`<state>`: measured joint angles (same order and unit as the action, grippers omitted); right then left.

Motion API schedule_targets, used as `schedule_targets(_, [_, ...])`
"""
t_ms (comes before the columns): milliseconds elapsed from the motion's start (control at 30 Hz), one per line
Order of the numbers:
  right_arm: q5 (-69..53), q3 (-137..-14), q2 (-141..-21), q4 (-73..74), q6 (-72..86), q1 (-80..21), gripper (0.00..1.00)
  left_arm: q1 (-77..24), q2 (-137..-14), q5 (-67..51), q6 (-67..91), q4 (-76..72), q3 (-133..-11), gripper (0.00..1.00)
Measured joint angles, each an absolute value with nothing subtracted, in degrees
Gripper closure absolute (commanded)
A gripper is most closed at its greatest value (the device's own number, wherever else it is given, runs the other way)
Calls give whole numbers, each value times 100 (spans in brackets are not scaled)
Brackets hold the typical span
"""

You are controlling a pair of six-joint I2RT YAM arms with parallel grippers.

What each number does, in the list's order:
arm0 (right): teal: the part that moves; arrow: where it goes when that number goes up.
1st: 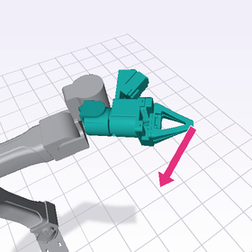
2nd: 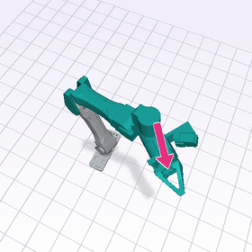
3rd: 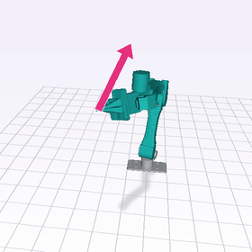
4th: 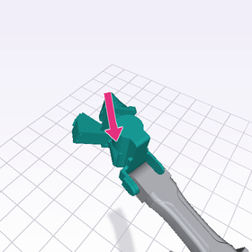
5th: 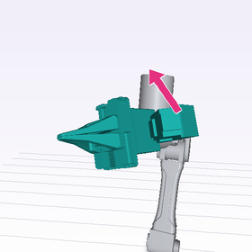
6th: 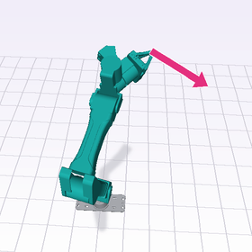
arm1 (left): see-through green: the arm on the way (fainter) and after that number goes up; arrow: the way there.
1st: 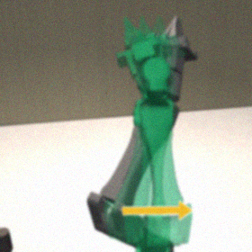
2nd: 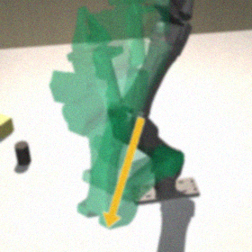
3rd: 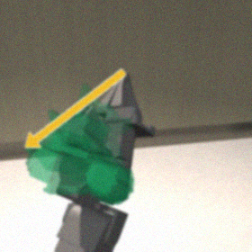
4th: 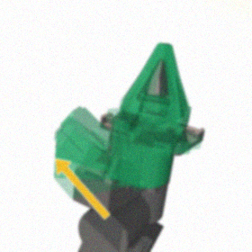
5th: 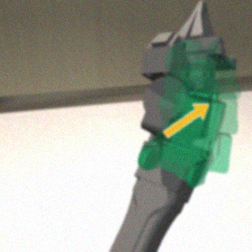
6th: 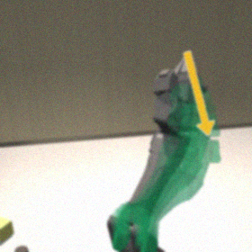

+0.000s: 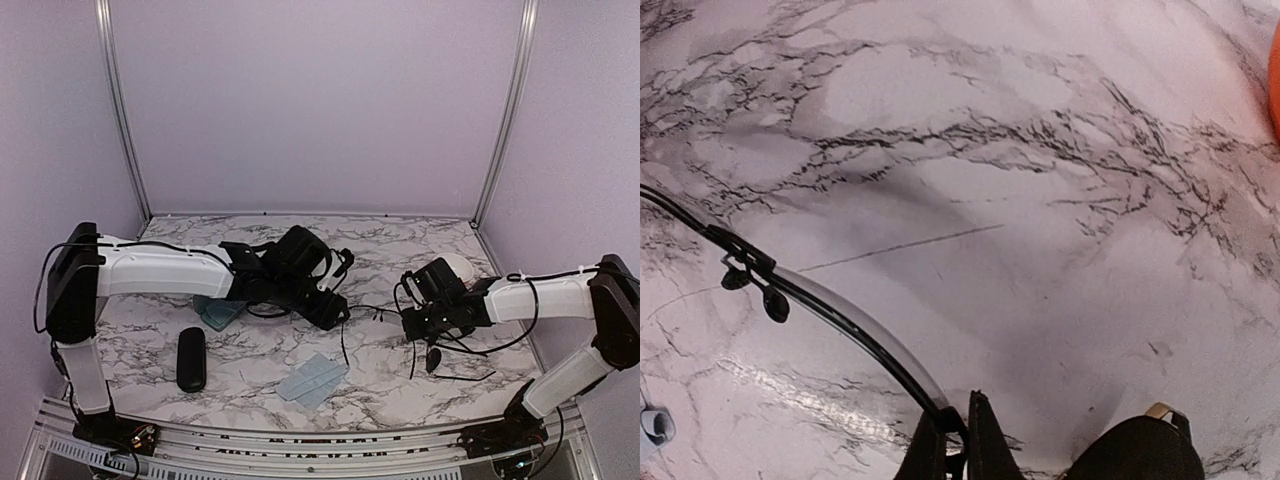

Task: Organize the sunglasses
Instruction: Pick up the right temple of the sunglasses, then fold the left temple of the sunglasses on the sunglasses.

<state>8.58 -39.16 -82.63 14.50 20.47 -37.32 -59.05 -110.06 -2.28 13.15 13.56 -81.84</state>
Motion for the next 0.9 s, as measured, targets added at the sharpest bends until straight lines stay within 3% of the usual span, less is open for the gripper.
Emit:
schedule_targets(200, [250, -4486, -8285, 1551, 1673, -3736, 98, -5905, -9367, -270, 331, 1369, -7231, 36])
schedule_targets(267, [-25, -4659, -8322, 1616, 1498, -3795, 98, -5905, -9061, -272, 51, 1426, -6949, 43])
schedule_targets(400, [-460, -5046, -8431, 1809, 1164, -4034, 97, -5905, -8593, -244, -504, 1559, -6272, 47])
schedule_targets(633, [-1153, -5513, -8473, 2021, 843, -4532, 97, -5905, -8128, -154, -961, 1723, -5769, 48])
schedule_targets(900, [-1280, -5642, -8626, 2263, 768, -4735, 97, -5905, -8250, -333, -904, 1704, -5964, 66])
